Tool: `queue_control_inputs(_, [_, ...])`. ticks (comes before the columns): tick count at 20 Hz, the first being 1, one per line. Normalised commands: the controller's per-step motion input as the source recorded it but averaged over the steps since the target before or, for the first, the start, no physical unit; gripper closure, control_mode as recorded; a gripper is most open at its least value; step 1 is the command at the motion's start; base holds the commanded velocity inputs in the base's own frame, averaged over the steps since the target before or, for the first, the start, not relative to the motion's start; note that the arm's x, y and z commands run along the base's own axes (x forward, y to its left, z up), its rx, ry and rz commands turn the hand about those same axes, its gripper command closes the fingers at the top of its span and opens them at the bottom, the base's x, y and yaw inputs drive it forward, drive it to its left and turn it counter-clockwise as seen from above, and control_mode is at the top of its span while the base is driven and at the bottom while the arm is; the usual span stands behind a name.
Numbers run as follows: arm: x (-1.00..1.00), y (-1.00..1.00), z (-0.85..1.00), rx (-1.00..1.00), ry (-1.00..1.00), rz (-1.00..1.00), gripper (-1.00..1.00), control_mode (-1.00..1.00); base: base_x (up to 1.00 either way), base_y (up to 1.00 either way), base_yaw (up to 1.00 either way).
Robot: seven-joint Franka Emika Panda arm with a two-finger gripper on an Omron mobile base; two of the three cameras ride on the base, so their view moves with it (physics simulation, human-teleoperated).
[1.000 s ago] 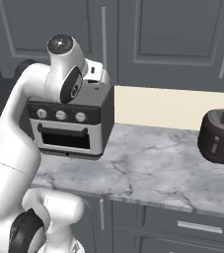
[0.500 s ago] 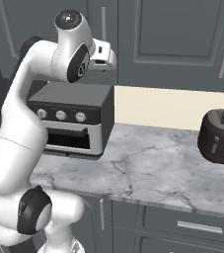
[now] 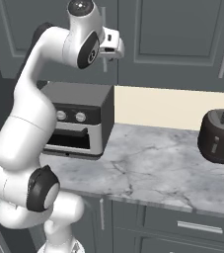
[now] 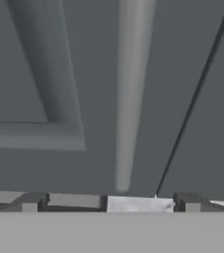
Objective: Move the shaker and ketchup from the cabinet to the dining counter.
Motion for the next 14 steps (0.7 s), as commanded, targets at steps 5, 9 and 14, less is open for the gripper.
queue_control_inputs(5, [0.35, -0.05, -0.02, 0.0, -0.03, 0.0, -1.0, -1.0, 0.0, 0.0, 0.0])
queue_control_inputs(9, [0.42, 0.0, -0.02, 0.0, -0.09, 0.0, -1.0, -1.0, 0.0, 0.0, 0.0])
queue_control_inputs(14, [0.36, 0.0, -0.01, 0.01, -0.07, 0.0, -1.0, -1.0, 0.0, 0.0, 0.0])
